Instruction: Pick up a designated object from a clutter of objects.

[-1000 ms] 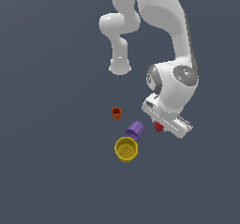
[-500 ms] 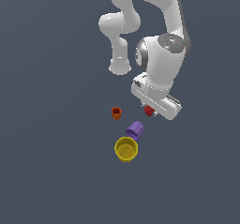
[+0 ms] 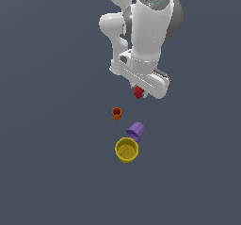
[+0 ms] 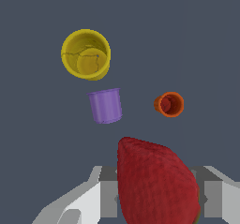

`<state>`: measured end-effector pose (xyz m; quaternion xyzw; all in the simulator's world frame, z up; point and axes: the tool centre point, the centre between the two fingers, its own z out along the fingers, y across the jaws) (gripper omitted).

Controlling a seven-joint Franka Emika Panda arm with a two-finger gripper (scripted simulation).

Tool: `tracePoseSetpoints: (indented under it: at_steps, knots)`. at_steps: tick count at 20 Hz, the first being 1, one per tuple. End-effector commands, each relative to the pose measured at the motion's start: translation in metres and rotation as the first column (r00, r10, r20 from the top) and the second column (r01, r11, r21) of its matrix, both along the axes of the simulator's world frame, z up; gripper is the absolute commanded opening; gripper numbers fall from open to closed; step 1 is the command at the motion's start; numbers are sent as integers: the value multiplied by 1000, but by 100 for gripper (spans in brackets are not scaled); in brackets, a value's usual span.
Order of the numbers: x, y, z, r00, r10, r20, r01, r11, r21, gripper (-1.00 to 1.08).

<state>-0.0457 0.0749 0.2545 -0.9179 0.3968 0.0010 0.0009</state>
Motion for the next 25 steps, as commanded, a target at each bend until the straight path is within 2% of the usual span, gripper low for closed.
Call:
tracePoseSetpoints:
  at_steps: [1,14,25]
  knots:
    - [-11,-14,20,1000,0,0,0,1000,1,-100]
    - [-49,-69,98,1000,0,1,0,1000,-1,-100]
    - [-53,-79,112,1000,0,1,0,1000,-2,-100]
